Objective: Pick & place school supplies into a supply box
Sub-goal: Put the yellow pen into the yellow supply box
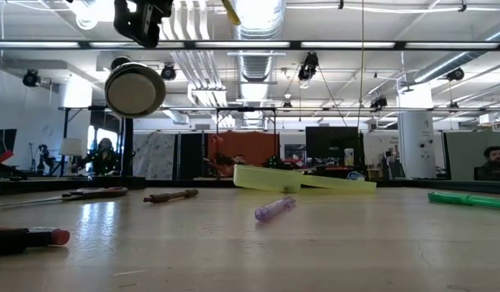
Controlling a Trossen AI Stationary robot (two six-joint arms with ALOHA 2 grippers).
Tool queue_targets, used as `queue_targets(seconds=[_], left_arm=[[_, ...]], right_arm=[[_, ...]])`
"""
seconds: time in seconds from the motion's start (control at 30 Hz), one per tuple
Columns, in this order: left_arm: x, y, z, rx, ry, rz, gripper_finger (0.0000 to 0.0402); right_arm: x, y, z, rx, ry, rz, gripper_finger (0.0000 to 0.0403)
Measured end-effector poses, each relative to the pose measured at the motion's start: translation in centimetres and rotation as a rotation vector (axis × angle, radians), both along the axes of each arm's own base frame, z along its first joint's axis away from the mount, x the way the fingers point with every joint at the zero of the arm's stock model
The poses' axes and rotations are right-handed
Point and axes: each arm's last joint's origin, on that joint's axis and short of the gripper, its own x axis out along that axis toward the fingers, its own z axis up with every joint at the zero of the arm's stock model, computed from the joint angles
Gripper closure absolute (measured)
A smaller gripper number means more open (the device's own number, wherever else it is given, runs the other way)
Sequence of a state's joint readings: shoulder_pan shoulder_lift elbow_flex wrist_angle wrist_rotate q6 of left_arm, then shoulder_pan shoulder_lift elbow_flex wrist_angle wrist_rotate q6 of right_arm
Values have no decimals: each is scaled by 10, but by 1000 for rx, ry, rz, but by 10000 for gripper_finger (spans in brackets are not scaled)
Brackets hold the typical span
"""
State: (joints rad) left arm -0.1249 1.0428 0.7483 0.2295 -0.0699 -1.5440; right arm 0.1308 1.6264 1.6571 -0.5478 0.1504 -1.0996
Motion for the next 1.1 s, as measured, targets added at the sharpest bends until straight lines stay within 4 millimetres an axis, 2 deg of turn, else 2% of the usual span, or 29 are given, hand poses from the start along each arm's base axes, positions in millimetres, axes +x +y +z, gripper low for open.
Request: queue_targets(seconds=[0.13,0.23,0.33,0.53,0.73,0.8,1.0,1.1], left_arm=[[1,0,-1,8,5,0,396],[1,0,0,34,-3,-1,396],[1,1,2,80,-33,16,396],[1,2,5,157,-60,53,396],[1,3,8,261,-90,101,396],[1,4,10,291,-110,118,396],[1,5,11,327,-110,136,396],[1,6,11,342,-109,142,396]], right_arm=[[8,-1,6,16,-25,-47,258],[8,-5,15,132,-59,-109,263],[5,-15,22,442,-83,-229,264],[-9,-55,35,1193,-94,-526,254],[-8,-78,25,1718,-95,-853,243],[-5,-80,22,1804,-111,-874,239],[7,-78,29,2047,-166,-652,224],[8,-78,27,2103,-172,-649,219]])
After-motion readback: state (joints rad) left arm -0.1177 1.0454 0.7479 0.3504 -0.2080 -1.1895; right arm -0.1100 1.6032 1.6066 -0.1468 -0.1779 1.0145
